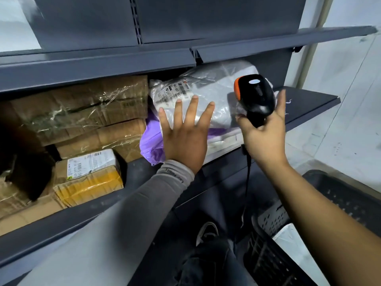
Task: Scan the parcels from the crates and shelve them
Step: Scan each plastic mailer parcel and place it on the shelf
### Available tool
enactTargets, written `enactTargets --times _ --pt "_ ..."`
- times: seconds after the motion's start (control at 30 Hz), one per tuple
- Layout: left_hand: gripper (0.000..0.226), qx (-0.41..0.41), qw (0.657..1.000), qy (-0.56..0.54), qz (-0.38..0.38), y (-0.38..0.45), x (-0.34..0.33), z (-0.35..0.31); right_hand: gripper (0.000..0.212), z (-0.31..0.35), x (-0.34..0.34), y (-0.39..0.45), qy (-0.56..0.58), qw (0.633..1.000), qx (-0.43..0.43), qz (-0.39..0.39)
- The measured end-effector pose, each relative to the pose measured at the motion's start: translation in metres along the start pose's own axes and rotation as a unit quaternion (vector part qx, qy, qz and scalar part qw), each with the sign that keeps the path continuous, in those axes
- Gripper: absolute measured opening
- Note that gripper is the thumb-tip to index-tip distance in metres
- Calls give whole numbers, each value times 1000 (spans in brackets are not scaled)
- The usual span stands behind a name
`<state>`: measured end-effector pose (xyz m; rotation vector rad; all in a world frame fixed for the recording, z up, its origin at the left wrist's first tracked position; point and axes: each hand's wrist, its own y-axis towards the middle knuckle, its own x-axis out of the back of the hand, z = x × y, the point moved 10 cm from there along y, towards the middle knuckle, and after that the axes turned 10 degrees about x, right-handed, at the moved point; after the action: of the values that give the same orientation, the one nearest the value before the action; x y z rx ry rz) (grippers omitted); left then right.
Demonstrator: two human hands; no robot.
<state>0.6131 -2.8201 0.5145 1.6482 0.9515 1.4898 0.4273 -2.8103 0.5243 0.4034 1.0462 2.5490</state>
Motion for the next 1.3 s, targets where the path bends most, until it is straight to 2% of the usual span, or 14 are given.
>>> enactTargets --times 0.1,0.17,0.2,0.27,0.37,0.47,0.57,0.7,0.83,1.07,1.3 --pt "54 -6 999 -4 -33 15 1 -4 58 15 3 -16 -98 991 92 10" --pt "49 -4 999 -12 -48 25 -2 -3 75 12 -6 -24 -117 984 125 53" --pt "46 -3 999 -12 -48 28 -4 -1 79 7 -12 -26 -108 984 119 82" --pt "44 -4 999 -14 -44 31 -9 1 73 -3 -23 -27 -97 982 108 124" --pt "53 -19 999 -17 -30 27 -13 -1 76 -17 -35 -20 -90 980 77 158" --pt "67 -13 1000 -4 15 15 -23 1 85 -27 -46 -9 -77 981 55 172" --pt "72 -25 999 -17 16 -2 -21 8 92 -37 -52 -2 -65 981 57 176" --pt "75 -37 999 -6 31 -14 -26 14 92 -46 -61 10 -63 980 73 174" --pt "80 -28 998 22 43 -4 -42 15 92 -53 -79 25 -78 972 63 212" --pt "83 -6 996 72 48 6 -71 20 77 -60 -100 46 -111 954 73 269" --pt "87 13 993 81 89 8 -86 24 74 -59 -109 45 -122 947 52 293"
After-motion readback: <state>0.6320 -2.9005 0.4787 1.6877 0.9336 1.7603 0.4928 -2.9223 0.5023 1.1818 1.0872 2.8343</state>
